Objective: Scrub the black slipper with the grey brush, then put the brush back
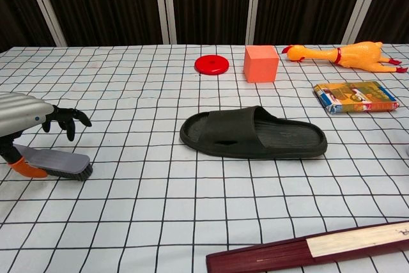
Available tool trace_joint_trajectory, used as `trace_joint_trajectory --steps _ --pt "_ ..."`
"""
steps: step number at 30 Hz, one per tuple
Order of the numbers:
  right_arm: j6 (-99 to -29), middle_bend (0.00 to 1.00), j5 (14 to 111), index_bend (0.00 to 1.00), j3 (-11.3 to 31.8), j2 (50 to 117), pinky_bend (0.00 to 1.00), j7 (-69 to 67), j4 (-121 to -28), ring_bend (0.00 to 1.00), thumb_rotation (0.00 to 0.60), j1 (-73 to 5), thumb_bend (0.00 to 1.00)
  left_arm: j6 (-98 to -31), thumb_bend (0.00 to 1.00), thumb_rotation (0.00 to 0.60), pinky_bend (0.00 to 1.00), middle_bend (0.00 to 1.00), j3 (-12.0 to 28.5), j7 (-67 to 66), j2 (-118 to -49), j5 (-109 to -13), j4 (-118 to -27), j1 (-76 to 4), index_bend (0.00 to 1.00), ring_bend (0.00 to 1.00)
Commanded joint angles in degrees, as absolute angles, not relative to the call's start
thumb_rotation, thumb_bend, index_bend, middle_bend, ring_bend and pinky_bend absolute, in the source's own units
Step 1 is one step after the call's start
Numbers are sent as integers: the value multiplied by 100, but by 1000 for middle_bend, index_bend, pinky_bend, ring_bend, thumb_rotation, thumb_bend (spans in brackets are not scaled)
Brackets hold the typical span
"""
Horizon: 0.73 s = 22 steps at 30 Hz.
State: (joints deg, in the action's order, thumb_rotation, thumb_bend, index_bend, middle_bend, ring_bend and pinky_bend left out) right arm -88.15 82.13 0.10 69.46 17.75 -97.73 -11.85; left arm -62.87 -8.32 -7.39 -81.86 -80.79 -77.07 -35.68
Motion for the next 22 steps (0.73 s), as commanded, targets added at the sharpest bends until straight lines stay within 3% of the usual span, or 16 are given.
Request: trace_joint_trajectory --steps 1,5,7,10,14,20,22 --pt "-8826 26 8217 0 31 6923 17 1744 -9787 0 600 -1160 663 -6305 59 600 314 285 -823 -627 -8122 -8154 -7787 -3529 133 241" --pt "-8908 24 8268 0 61 6853 15 1674 -9837 0 600 -1090 663 -6547 45 600 278 172 -827 -472 -7890 -8328 -8064 -3413 94 134" --pt "-9002 10 8323 0 71 6802 6 1625 -9875 0 600 -1031 655 -6909 41 600 207 99 -818 -294 -7688 -8485 -8317 -3270 66 62" --pt "-9145 0 8380 0 62 6700 0 1588 -9965 0 600 -918 529 -7878 15 600 88 37 -812 -35 -7365 -8757 -8667 -2823 8 6" --pt "-9219 0 8296 0 -47 6498 0 1658 -10159 0 600 -710 405 -9312 0 600 7 0 -957 363 -7174 -8921 -8838 -1877 0 0" --pt "-8857 0 8396 0 -406 6209 0 1618 -10373 0 600 -600 391 -10707 0 600 0 0 -1051 443 -7196 -9583 -8334 -1115 0 0" --pt "-8781 0 8451 0 -429 6203 0 1664 -10411 0 600 -624 391 -10821 0 600 0 0 -1041 393 -7243 -9695 -8189 -1051 0 0"
